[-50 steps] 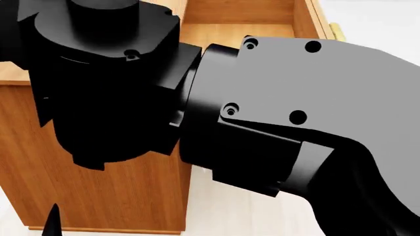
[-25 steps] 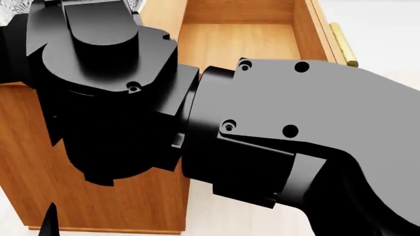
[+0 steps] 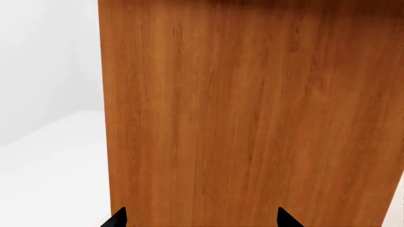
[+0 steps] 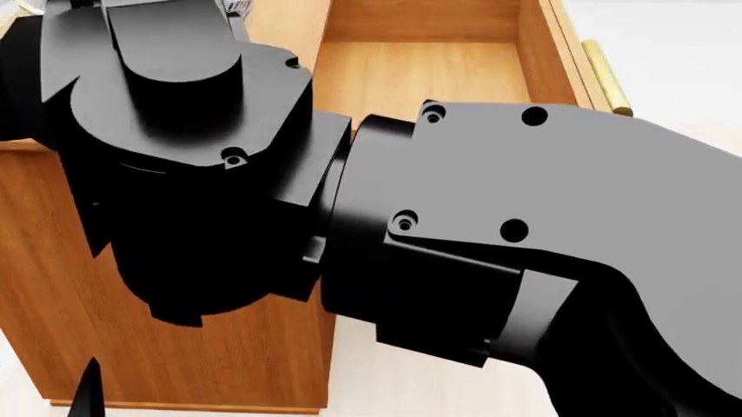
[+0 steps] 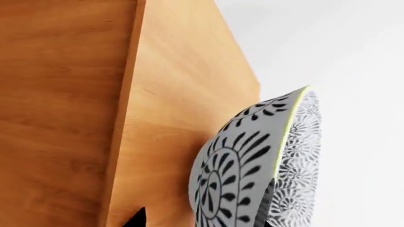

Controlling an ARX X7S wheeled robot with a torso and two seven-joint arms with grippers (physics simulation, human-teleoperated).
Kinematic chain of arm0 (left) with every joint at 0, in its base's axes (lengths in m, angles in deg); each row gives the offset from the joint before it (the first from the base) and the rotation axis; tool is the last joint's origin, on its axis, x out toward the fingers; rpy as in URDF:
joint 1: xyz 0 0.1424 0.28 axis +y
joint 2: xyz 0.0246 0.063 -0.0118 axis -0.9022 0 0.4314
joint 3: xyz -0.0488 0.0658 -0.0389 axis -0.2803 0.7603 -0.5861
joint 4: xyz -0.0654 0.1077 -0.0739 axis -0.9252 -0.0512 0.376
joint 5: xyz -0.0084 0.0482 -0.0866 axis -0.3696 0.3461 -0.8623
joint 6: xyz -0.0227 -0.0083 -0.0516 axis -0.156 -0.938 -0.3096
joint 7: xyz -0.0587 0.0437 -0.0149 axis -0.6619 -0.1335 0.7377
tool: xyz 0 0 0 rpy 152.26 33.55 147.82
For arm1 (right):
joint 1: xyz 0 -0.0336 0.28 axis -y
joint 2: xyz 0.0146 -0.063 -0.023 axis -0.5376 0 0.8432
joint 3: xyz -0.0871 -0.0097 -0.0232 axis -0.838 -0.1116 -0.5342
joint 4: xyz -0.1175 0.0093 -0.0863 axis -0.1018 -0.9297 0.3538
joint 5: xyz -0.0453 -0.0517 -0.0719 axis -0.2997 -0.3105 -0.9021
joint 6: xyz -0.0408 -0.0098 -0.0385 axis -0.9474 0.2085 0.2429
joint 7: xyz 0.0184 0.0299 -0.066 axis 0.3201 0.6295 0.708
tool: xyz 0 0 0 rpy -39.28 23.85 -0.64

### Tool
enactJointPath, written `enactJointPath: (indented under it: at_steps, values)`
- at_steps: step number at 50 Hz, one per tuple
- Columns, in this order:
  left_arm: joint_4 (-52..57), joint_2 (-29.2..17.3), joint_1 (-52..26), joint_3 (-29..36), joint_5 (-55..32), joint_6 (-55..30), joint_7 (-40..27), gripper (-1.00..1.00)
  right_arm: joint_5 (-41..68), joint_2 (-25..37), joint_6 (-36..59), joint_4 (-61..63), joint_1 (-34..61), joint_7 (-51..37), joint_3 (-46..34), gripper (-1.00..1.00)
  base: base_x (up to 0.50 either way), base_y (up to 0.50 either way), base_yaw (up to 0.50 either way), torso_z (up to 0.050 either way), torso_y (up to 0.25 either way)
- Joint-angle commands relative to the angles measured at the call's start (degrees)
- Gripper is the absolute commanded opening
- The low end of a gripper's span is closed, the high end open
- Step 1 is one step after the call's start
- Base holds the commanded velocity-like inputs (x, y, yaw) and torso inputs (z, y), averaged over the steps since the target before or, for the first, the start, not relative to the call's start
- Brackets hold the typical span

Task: Put the bowl on top of the cabinet.

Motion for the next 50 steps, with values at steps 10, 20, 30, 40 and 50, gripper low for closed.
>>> enactJointPath:
  at_steps: [10,20,30,40,50]
  values:
    - [-0.01,-0.21,0.01,0.28,-0.18,0.17,-0.19,1.0,-1.51,-0.03,-0.65,0.05,0.0,0.07,-0.01,1.0,0.0,0.0,0.0,0.0,0.0]
    - [0.04,-0.31,0.0,0.68,0.0,0.26,-0.27,1.0,-0.09,-0.03,-0.91,0.75,1.21,-0.71,0.15,1.0,0.0,0.0,0.0,0.0,0.0]
    - [0.26,-0.45,0.26,1.04,0.23,0.44,-0.38,1.0,9.24,-0.03,-2.73,-0.14,8.31,-5.05,0.49,1.0,0.0,0.0,0.0,0.0,0.0]
    - [0.37,-0.63,0.43,1.01,0.16,0.81,-0.42,1.0,13.79,-0.03,-2.86,-1.31,14.27,-6.69,0.54,1.0,0.0,0.0,0.0,0.0,0.0]
    - [0.62,-0.85,0.51,0.93,-0.05,0.95,-0.57,1.0,12.13,-0.03,-0.68,-1.03,16.34,-5.1,0.33,1.0,0.0,0.0,0.0,0.0,0.0]
